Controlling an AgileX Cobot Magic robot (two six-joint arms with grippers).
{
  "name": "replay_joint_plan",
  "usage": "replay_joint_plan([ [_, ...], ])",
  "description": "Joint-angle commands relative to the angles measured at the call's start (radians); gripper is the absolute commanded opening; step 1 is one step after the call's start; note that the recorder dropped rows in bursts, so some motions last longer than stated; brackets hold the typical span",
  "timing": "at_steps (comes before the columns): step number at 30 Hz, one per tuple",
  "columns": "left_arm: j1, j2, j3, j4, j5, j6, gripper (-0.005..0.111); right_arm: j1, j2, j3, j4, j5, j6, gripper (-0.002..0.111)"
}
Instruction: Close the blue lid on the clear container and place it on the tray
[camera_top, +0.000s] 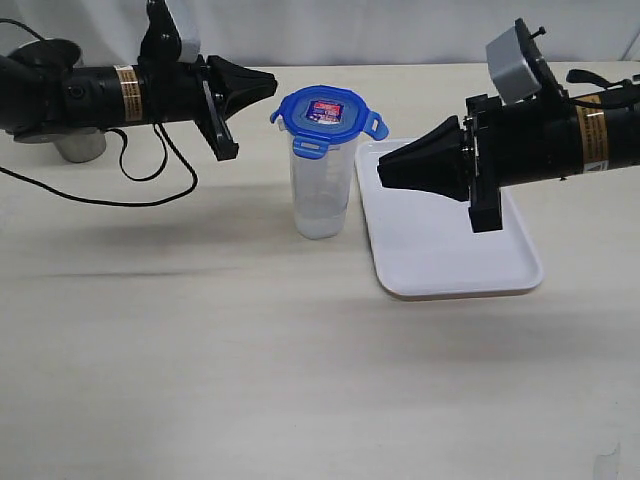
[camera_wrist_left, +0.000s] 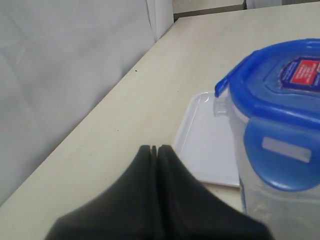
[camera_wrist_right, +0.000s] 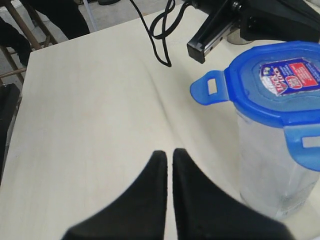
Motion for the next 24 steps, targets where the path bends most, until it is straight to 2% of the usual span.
replay_joint_plan([
  [1, -0.002, 0.0, -0.01, 0.022, -0.044, 0.0, 0.0, -0.001, 0.002, -0.007, -0.001, -0.008, -0.018, 0.004],
  [4, -0.002, 0.0, -0.01, 0.096, -0.049, 0.0, 0.0, -0.001, 0.002, -0.007, -0.001, -0.008, -0.033, 0.004],
  [14, 0.0, 0.0, -0.01, 0.165, -0.067, -0.009, 0.0, -0.001, 0.002, -0.007, -0.001, 0.052, -0.038, 0.004],
  [24, 0.013, -0.001, -0.01, 0.147, -0.069, -0.006, 0.0, -0.001, 0.002, -0.007, -0.001, 0.052, -0.038, 0.004],
])
